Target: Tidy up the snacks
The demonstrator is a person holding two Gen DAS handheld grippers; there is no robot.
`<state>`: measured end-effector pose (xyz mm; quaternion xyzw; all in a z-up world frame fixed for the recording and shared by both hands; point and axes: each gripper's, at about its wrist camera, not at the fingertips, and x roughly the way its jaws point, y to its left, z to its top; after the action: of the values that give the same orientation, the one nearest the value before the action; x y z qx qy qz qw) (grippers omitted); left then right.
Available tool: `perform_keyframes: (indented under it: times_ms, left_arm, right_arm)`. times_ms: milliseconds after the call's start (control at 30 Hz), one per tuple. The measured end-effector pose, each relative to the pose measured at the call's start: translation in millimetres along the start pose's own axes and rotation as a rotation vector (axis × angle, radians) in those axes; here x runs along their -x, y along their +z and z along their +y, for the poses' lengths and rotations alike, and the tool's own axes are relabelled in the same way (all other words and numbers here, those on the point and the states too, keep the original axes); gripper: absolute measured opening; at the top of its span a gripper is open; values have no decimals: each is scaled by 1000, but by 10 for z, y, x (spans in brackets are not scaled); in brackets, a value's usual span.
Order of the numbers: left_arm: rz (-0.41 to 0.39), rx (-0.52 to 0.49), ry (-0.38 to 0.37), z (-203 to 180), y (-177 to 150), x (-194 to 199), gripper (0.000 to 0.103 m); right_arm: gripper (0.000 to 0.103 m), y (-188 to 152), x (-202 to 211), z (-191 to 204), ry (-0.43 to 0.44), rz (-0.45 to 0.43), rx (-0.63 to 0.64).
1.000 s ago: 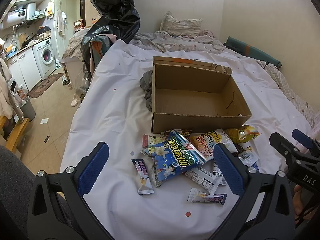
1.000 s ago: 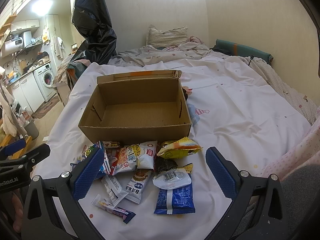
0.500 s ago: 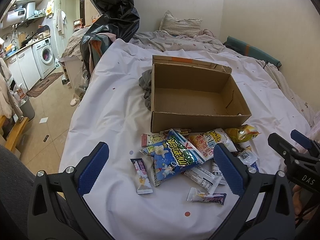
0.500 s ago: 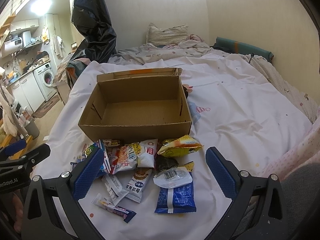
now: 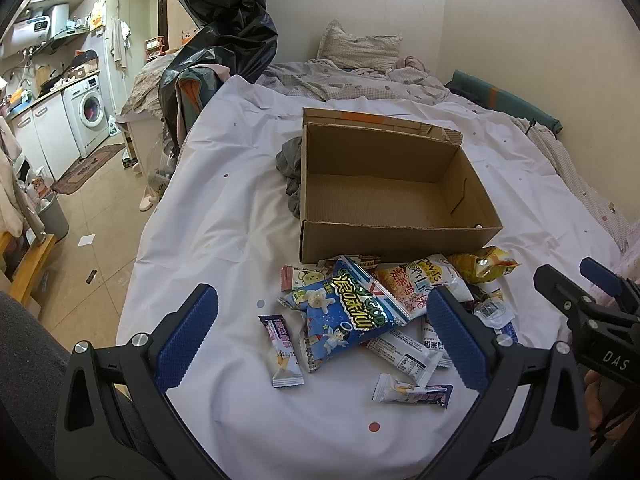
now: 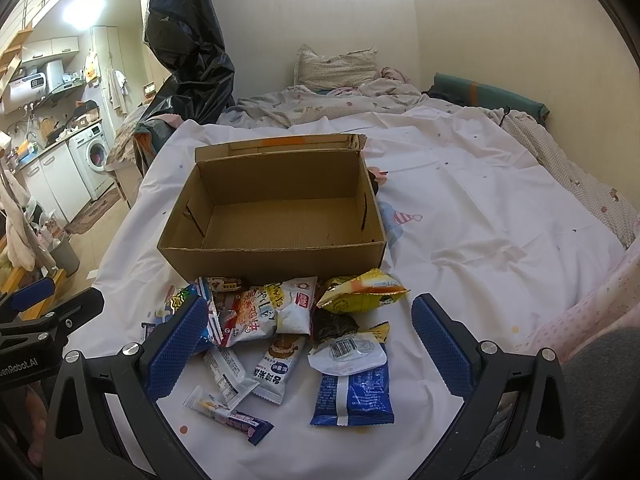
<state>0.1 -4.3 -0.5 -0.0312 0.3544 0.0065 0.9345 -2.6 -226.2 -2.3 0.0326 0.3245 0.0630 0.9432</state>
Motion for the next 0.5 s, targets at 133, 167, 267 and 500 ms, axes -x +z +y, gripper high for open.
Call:
perform_keyframes:
  times_ms: [133, 167, 267, 500]
  left_arm:
    - [5, -3, -2, -3, -5, -17, 103]
    - [8, -3, -4, -4, -7, -30, 103]
    - [4, -4, -4, -1, -12, -30, 103]
    - [3, -8, 0, -10, -10, -21, 103]
  right_arm:
    - [103, 0, -3, 5, 1, 3, 0]
    - [103, -4, -6, 10, 2, 3, 2]
    - [103, -8, -8, 14, 2, 5, 4]
    - [103, -24, -22, 10, 1, 2, 3]
